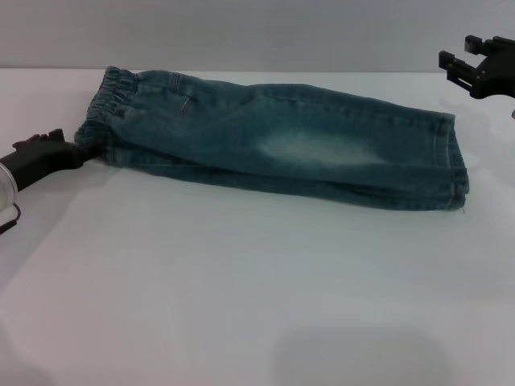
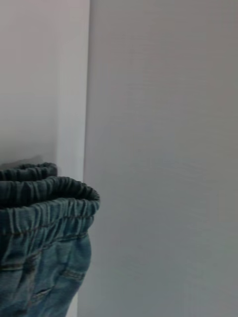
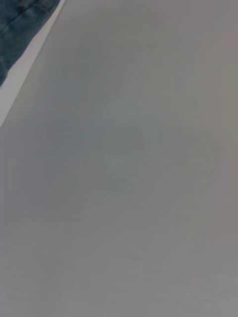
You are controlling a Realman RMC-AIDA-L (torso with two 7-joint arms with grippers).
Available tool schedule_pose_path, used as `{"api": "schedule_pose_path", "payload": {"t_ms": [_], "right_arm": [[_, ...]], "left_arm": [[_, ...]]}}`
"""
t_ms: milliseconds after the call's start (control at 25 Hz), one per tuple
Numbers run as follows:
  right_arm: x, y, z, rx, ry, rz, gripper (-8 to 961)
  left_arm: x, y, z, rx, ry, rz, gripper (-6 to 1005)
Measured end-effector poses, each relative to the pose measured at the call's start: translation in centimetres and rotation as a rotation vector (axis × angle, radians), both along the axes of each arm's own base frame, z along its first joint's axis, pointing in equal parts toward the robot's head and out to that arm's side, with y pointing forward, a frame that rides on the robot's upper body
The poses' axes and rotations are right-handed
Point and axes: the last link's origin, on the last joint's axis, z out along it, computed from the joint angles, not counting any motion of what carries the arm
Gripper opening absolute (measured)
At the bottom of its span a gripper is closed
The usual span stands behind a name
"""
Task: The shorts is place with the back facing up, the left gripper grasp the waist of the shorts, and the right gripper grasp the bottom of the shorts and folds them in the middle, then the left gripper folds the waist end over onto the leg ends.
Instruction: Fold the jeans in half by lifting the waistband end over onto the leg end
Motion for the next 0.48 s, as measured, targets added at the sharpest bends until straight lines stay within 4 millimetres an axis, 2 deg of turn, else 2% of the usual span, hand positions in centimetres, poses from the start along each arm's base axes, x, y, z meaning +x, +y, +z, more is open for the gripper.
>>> {"api": "schedule_pose_path", "payload": {"t_ms": [480], "right_arm": [[-0.5, -1.6, 1.1, -0.004, 0.089, 0.074, 469]], "left_arm": [[0.1, -0.1, -1.2, 0.005, 0.015, -0.012, 792]]}}
